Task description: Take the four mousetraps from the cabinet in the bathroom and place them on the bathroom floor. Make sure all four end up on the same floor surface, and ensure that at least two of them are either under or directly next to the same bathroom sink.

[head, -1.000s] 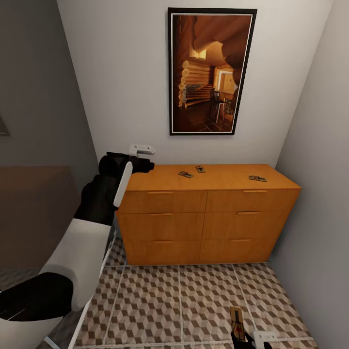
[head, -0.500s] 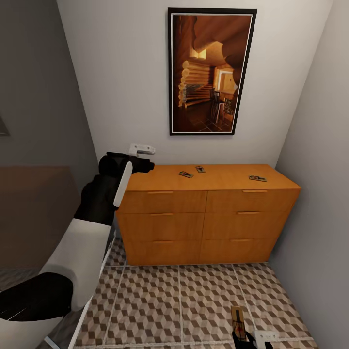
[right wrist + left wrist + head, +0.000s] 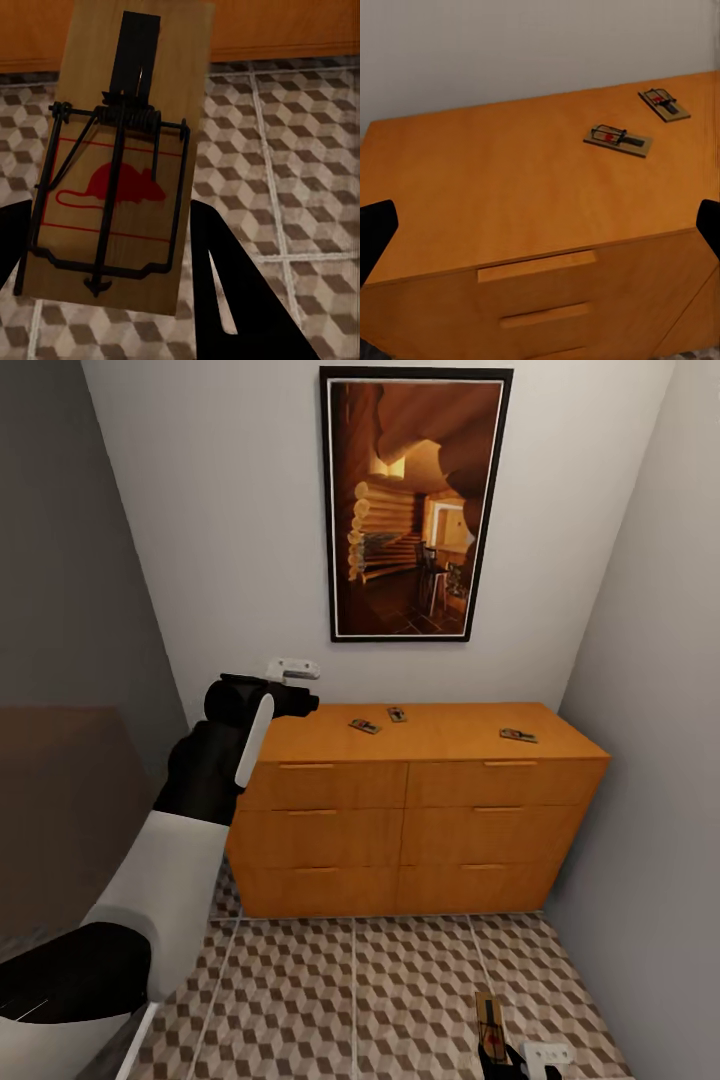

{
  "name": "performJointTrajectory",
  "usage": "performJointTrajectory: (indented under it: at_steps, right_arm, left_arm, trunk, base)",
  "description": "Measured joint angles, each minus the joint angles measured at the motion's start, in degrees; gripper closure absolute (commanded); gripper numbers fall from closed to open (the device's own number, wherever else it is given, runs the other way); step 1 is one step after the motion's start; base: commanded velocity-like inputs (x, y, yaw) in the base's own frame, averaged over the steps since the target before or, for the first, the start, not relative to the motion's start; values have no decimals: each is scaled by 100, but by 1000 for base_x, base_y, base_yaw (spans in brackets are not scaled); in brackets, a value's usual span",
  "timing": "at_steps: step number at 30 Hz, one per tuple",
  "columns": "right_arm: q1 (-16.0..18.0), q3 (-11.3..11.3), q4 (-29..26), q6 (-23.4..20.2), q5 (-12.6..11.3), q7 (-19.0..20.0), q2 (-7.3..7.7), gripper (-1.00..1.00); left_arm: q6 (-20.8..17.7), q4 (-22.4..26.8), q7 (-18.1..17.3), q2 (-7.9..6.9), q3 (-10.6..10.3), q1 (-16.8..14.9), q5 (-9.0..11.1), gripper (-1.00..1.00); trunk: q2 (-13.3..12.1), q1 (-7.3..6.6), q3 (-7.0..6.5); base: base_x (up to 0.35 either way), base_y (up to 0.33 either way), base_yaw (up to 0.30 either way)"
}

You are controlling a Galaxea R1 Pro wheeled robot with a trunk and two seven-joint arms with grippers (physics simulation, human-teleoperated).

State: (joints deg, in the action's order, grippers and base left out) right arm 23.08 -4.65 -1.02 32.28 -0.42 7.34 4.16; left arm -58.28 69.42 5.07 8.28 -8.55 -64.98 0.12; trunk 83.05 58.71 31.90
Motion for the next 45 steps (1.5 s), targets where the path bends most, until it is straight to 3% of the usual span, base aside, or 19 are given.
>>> performJointTrajectory:
  at_steps: [34, 45]
  right_arm:
    - [0, 4, 0, -14, 0, -6, -12, 100]
    - [0, 4, -1, -15, 0, -5, -13, 100]
  left_arm:
    - [18, -276, 0, 14, 0, 0, 6, -100]
    - [15, -549, -8, 15, 1, 8, 19, -100]
  trunk:
    - [0, 0, 0]
    - [0, 2, 0]
  base:
    - [239, -195, 0]
    - [78, -69, 0]
